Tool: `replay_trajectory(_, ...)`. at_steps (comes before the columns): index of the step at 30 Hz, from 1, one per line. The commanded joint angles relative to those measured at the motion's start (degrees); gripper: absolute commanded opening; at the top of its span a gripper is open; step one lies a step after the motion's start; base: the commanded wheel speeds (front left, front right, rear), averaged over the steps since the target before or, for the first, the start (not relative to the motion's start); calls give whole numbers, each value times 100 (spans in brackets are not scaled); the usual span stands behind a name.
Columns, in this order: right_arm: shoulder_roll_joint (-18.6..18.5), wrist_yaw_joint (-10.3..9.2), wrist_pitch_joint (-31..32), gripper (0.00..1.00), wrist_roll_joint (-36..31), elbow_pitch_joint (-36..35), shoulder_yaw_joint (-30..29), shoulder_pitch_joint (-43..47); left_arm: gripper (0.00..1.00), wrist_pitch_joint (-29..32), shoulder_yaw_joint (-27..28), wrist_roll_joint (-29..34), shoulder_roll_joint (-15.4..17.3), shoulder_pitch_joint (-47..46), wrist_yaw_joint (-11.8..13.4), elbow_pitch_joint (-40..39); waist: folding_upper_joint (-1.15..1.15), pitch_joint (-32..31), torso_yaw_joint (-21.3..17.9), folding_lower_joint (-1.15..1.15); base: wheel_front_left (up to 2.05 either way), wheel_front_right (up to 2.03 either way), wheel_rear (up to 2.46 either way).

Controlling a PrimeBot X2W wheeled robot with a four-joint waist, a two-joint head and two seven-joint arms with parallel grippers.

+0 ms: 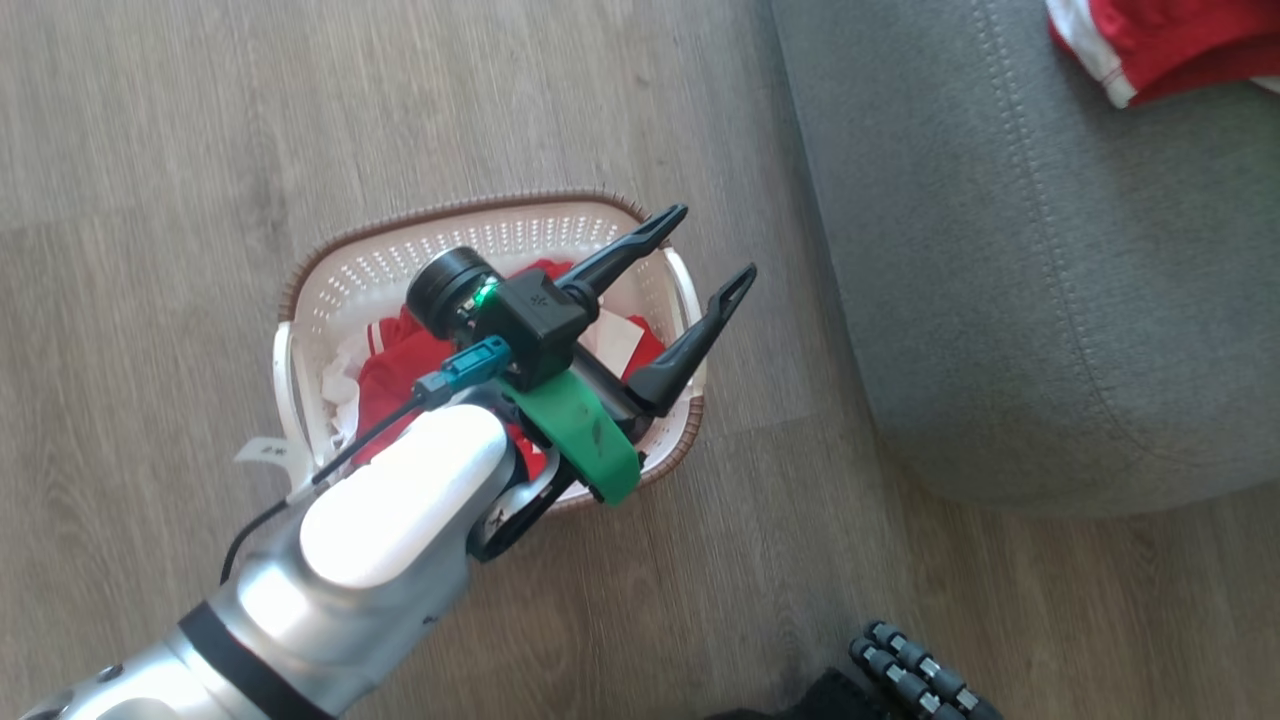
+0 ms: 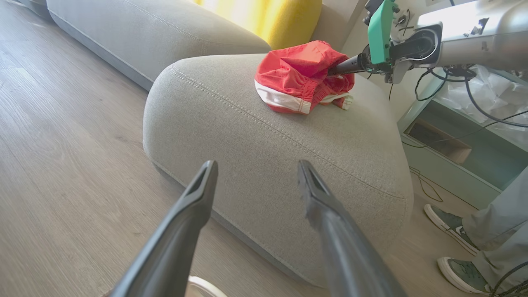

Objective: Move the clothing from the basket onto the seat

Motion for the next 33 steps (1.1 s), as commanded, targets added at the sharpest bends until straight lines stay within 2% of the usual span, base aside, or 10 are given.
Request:
replay_trajectory(1,-46,-2,49,100,17,-174,90,-30,100,-27,140,-30,86,22,59,-115,0,-106,-37,0,0,0,0)
replay_trajectory(9,-25,-2,372,100,337,-818,862,518,100,-186,226,-219,72,271,145,117,0,-717,-147,0,0,0,0)
replay_trajectory(15,-184,-2,644,100,878,-1492,1477,1032,100,-284,364,-356,113,467,289,221,0,-1151,-204,0,0,0,0)
replay_trajectory(18,-453,-2,788,100,1309,-2001,1845,1355,100,-334,437,-443,152,588,335,246,0,-1376,-208,0,0,0,0)
replay_trajectory(19,-658,-2,730,100,1568,-2327,2027,1522,100,-367,484,-498,176,671,364,248,0,-1512,-198,0,0,0,0)
replay_trajectory(22,-913,-2,526,100,1904,-2775,2252,1743,100,-421,578,-590,230,823,413,248,0,-1726,-177,0,0,0,0)
replay_trajectory(27,-1199,-2,93,100,2309,-3439,2529,2058,100,-504,754,-677,395,1134,560,219,0,-2096,-107,0,0,0,0)
replay_trajectory(33,-1376,-2,-478,100,2562,-4128,2645,2405,100,-578,1240,-962,583,1643,761,-30,0,-2481,151,0,0,0,0)
